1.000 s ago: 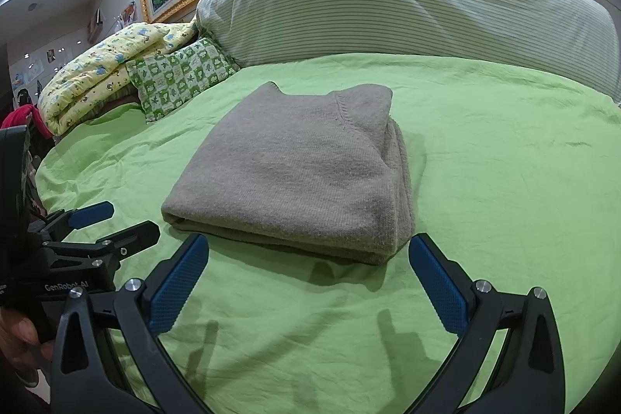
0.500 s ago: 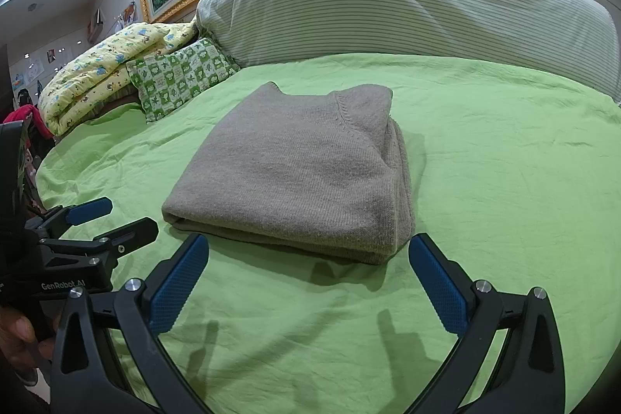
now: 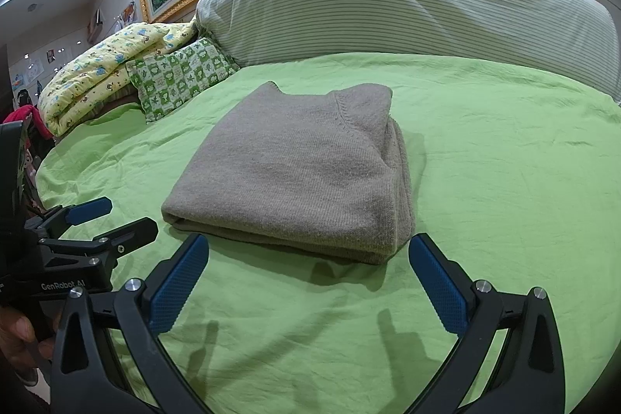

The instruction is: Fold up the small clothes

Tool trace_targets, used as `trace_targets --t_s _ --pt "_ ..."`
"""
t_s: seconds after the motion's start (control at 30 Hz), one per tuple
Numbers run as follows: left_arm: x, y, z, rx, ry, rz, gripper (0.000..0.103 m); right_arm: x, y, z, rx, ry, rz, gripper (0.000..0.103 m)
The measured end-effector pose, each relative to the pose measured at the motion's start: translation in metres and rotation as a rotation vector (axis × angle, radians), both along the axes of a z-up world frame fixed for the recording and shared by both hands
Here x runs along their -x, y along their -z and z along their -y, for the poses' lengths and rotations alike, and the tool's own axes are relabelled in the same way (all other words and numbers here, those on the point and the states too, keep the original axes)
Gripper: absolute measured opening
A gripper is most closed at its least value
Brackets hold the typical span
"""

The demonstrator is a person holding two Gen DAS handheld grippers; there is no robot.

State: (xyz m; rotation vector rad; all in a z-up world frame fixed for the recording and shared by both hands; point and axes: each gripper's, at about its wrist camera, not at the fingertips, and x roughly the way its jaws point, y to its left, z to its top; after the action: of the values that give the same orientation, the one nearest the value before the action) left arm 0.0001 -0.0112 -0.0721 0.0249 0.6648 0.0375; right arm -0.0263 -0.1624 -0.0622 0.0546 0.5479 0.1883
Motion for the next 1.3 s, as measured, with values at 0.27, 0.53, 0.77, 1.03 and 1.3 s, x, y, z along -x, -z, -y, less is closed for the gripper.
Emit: trace_targets --t_s 0.27,0.53,0.77,1.03,1.3 --pt "0.0 0.0 0.001 -0.011 -0.008 0.006 0.102 0.0 0.0 0.0 -0.001 -0.001 -0.002 0.103" --pt "-0.005 -0.005 0.003 -0.016 0.001 0.013 0.102 -0.001 -0.004 0.001 -0.017 0.011 -0.004 0.103" --pt "-0.018 -0.016 0.004 -0.025 0.004 0.025 0.102 -0.01 -0.019 -0.005 -0.034 0.012 0.014 0.103" --pt "-0.025 -0.015 0.003 -0.023 0.007 0.004 0.102 -0.015 -0.017 -0.004 -0.046 0.019 -0.004 0.103" --pt "-0.029 -0.014 0.003 -0.01 -0.002 -0.017 0.102 -0.018 -0.016 -0.001 -0.047 0.018 -0.01 0.103"
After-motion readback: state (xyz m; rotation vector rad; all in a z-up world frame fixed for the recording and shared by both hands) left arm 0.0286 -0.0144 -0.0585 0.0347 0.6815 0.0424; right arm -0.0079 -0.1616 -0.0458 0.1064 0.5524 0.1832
